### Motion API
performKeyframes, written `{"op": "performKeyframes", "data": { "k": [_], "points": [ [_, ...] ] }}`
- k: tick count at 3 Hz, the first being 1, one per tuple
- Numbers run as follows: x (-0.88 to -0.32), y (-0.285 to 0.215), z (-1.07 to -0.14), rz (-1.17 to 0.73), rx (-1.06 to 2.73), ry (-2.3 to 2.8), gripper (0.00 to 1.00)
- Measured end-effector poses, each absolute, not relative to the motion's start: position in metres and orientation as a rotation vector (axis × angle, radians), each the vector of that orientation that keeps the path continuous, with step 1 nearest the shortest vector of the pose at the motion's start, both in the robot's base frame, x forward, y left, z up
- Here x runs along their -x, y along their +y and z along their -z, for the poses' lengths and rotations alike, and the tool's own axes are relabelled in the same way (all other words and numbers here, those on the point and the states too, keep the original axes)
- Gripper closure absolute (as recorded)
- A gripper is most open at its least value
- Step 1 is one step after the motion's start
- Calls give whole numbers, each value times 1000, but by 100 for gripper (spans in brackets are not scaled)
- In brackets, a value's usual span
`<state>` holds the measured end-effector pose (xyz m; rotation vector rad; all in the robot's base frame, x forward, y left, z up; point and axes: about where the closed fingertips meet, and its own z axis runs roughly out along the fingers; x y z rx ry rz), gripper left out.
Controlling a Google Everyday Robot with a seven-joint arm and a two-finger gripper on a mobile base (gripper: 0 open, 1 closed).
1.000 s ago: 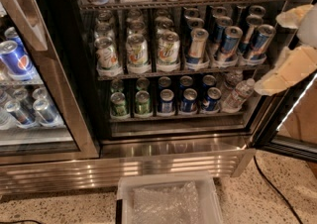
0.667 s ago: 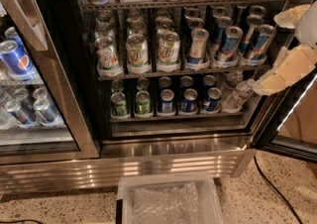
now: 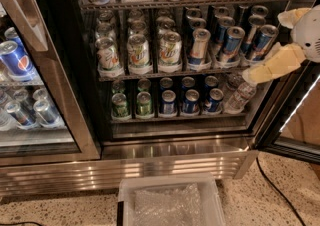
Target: Pick coke can from top shelf of fridge
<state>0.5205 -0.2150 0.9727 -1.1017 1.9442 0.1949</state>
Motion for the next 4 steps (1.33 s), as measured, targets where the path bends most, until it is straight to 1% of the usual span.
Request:
{"op": "performKeyframes", "data": {
  "k": [1,2,3,4],
  "points": [
    [-543,-216,-985,-180,946,1853,0],
    [-559,-219,-1002,-100,836,1773,0],
    [-570,-229,-1018,-43,780,1738,0],
    [-570,-226,-1017,-49,771,1726,0]
  ]
}}
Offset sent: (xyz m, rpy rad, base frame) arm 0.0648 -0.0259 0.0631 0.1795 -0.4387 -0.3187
